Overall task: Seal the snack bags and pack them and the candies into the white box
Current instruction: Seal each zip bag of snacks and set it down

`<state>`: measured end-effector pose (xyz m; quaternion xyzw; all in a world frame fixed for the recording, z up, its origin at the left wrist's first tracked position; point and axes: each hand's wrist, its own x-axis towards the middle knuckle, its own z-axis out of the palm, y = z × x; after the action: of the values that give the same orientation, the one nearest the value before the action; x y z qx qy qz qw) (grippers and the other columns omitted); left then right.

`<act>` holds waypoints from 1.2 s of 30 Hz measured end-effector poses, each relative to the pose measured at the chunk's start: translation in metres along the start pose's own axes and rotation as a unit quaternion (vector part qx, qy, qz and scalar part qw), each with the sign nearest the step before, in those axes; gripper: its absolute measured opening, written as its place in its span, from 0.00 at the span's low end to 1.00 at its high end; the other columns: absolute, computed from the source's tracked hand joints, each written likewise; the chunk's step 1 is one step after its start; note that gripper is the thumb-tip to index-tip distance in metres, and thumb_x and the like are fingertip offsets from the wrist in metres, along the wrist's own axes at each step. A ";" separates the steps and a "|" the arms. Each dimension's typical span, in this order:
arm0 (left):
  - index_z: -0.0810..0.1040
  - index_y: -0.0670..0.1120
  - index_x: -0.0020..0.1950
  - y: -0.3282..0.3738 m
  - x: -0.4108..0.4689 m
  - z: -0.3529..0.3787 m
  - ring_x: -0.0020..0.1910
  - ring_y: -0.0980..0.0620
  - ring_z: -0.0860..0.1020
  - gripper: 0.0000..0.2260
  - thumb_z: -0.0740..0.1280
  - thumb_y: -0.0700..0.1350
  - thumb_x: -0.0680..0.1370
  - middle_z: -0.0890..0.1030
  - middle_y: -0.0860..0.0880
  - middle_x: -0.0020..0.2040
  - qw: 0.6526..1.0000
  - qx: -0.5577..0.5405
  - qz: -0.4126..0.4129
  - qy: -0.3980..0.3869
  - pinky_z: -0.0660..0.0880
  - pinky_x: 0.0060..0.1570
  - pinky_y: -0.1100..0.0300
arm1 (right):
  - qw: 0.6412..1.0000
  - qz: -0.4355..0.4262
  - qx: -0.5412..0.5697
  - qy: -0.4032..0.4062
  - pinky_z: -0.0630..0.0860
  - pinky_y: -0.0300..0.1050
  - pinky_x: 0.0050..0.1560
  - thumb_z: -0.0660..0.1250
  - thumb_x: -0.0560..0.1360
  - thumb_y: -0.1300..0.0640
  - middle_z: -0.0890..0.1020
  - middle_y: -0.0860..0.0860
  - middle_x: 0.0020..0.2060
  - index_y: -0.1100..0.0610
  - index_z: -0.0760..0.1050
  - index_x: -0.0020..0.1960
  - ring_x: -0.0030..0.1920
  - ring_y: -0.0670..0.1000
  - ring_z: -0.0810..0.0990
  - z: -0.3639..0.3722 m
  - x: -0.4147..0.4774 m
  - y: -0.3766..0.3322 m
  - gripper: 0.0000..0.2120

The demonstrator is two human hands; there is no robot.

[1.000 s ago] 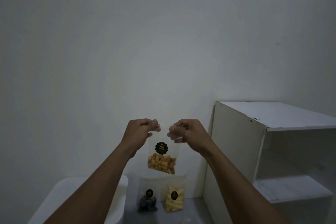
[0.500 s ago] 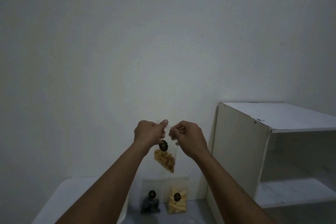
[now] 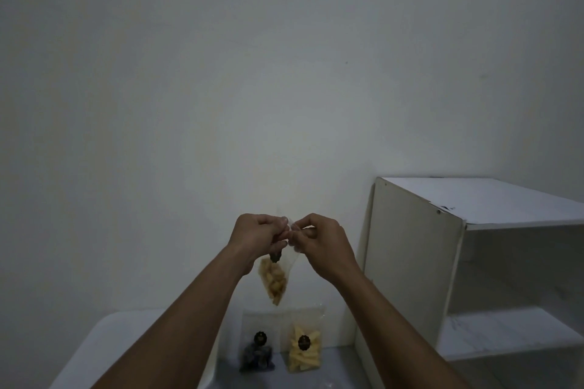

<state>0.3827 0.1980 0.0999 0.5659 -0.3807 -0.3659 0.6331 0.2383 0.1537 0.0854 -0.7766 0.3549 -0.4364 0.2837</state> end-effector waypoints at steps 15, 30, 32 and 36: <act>0.82 0.37 0.51 -0.002 -0.002 -0.020 0.42 0.44 0.80 0.06 0.68 0.39 0.79 0.84 0.38 0.43 0.994 0.049 0.016 -0.092 0.79 0.48 0.53 | 0.980 0.083 0.163 -0.083 0.81 0.40 0.38 0.65 0.78 0.65 0.85 0.62 0.40 0.68 0.82 0.46 0.39 0.55 0.86 -0.010 0.004 -0.011 0.09; 0.83 0.35 0.50 -0.011 -0.001 -0.033 0.43 0.46 0.82 0.08 0.68 0.38 0.77 0.84 0.38 0.43 0.999 -0.028 -0.016 -0.023 0.82 0.52 0.51 | 0.989 0.045 0.090 -0.112 0.83 0.47 0.46 0.72 0.75 0.48 0.87 0.49 0.42 0.53 0.79 0.52 0.45 0.47 0.86 0.020 -0.017 0.004 0.11; 0.83 0.39 0.49 -0.017 -0.003 -0.032 0.46 0.47 0.82 0.06 0.69 0.40 0.75 0.85 0.42 0.46 1.000 0.003 -0.009 -0.011 0.80 0.52 0.51 | 0.995 0.043 0.063 -0.067 0.83 0.53 0.49 0.70 0.77 0.53 0.87 0.48 0.42 0.52 0.79 0.50 0.44 0.46 0.85 0.028 -0.021 0.014 0.04; 0.77 0.50 0.60 -0.058 -0.005 -0.043 0.56 0.49 0.77 0.15 0.70 0.41 0.74 0.79 0.50 0.56 0.991 0.126 0.008 0.047 0.73 0.50 0.54 | 0.983 0.096 0.154 0.001 0.83 0.53 0.47 0.66 0.80 0.59 0.86 0.53 0.42 0.58 0.80 0.49 0.45 0.52 0.84 0.031 -0.031 0.027 0.05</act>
<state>0.4177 0.2159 0.0391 0.6543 -0.3986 -0.2830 0.5770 0.2463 0.1665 0.0358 -0.6855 0.3567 -0.4571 0.4404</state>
